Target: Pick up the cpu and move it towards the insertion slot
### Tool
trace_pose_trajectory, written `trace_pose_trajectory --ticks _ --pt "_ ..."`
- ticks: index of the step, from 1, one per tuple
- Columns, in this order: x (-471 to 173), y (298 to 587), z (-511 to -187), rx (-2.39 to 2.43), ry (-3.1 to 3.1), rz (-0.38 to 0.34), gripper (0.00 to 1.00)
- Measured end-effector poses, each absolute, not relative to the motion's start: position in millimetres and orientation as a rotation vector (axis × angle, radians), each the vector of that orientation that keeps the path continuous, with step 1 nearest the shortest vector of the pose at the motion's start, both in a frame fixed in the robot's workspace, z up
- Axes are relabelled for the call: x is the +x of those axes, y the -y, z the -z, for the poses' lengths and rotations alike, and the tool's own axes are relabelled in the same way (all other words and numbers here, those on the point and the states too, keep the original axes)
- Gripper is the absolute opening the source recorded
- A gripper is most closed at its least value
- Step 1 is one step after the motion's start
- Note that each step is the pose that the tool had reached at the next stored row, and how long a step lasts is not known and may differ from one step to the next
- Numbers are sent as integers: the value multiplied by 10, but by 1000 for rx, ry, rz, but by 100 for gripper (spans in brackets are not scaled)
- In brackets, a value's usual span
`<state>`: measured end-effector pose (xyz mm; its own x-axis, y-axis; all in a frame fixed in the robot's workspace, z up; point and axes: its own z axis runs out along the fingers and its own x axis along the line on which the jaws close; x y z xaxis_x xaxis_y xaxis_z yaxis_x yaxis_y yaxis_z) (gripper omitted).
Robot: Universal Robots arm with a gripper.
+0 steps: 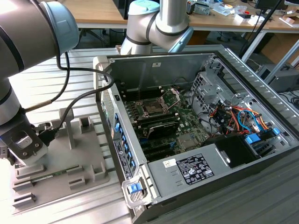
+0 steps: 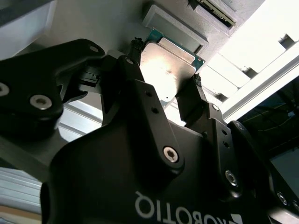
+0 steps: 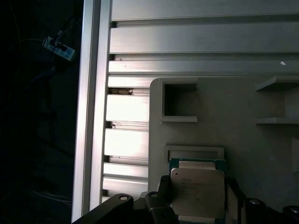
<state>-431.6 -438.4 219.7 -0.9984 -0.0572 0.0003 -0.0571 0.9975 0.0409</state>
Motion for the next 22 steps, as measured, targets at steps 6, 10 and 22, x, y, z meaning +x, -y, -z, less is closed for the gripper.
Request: trace_pose_trajectory --ticks 6,10,22 --pt "-4316 4384 -2220 90 3138 64 55" --pt "-4316 4384 -2241 90 3138 64 55" --pt "-4316 4384 -2297 90 3138 64 55"
